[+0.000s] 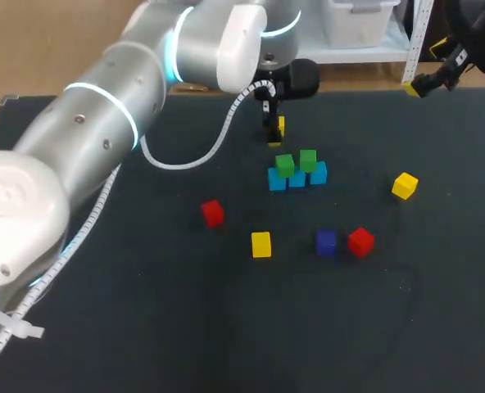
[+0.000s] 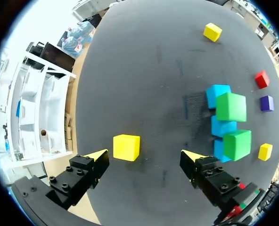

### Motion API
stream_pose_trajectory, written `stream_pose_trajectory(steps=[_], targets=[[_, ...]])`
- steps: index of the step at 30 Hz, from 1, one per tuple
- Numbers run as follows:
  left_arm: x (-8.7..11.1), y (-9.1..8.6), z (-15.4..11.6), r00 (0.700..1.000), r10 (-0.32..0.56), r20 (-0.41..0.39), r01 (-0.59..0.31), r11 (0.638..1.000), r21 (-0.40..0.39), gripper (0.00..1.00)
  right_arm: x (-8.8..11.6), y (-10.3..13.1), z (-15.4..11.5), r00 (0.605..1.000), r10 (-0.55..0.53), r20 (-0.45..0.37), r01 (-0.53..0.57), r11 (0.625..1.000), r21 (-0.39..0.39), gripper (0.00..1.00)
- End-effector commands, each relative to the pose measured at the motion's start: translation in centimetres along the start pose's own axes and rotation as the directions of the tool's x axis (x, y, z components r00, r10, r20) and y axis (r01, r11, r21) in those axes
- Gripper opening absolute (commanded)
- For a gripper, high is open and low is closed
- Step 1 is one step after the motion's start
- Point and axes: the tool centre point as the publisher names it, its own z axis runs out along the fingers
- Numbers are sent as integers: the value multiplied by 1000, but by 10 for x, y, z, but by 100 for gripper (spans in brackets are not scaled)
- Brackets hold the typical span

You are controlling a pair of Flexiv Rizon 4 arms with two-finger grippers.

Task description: Place the blue cubes, place green cubes on the blue cubes, place the yellow cubes on the green cubes, then place the red cubes on the yellow cubes, and place purple cube on the red cubes.

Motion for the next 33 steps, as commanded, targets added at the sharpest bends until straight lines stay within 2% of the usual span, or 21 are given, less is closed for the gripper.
stream_pose_trajectory(steps=[1,15,26,27,28,33], targets=[[-5,44,9,1000,5,-14,-3,982,191,100,0,0,0,1000,0,0,0,1000,0,100],[-6,64,27,999,-6,-36,13,978,207,100,0,0,0,1000,0,0,0,1000,0,100],[-2,68,33,999,-17,-48,27,972,233,100,0,0,0,1000,0,0,0,1000,0,100],[-2,68,33,999,-17,-47,27,971,236,87,0,0,0,1000,0,0,0,1000,0,100],[-2,68,33,999,-17,-47,28,971,238,49,0,0,0,1000,0,0,0,1000,0,100],[-1,68,34,999,-16,-48,27,970,243,48,0,0,0,1000,0,0,0,1000,0,100]])
